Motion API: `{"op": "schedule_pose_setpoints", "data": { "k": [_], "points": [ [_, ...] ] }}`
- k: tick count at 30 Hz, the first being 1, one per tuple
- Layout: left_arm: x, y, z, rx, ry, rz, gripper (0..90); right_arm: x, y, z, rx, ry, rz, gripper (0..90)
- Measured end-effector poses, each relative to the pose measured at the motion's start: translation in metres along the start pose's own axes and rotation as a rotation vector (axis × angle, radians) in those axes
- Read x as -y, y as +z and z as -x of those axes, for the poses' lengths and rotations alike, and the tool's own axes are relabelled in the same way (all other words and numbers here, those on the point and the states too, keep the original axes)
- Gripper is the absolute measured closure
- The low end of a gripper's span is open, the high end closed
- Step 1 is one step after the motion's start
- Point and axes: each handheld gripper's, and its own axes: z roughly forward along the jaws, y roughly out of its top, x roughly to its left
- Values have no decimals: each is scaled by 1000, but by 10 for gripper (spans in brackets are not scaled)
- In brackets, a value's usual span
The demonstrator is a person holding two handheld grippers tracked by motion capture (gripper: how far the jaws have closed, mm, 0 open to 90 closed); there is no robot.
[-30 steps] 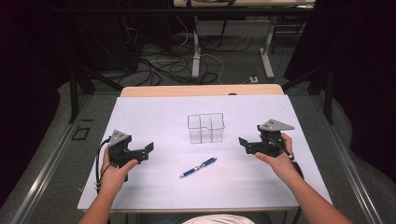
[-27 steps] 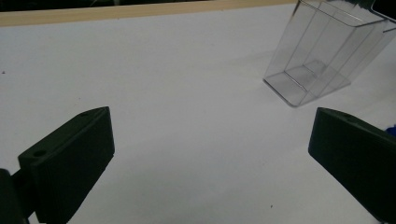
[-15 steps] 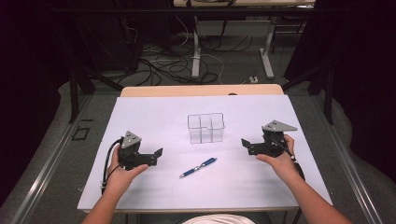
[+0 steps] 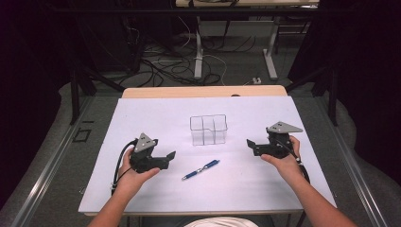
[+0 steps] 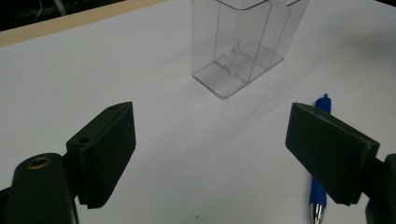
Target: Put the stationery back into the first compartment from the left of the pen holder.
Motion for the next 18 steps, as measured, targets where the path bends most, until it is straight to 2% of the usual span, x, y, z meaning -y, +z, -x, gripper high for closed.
{"op": "schedule_pose_setpoints", "data": {
  "k": [1, 7, 10, 18],
  "points": [
    [-1, 1, 2, 8, 19, -7, 169, 0, 0, 0, 1, -5, -2, 65],
    [-6, 11, 15, 45, 62, -8, 275, 0, 0, -2, -2, -24, -16, 92],
    [-7, 17, 21, 77, 81, -8, 319, 1, 0, -2, -4, -25, -24, 108],
    [-7, 35, 35, 131, 108, -42, 341, 2, 2, 0, -14, -29, -46, 143]
  ]
}}
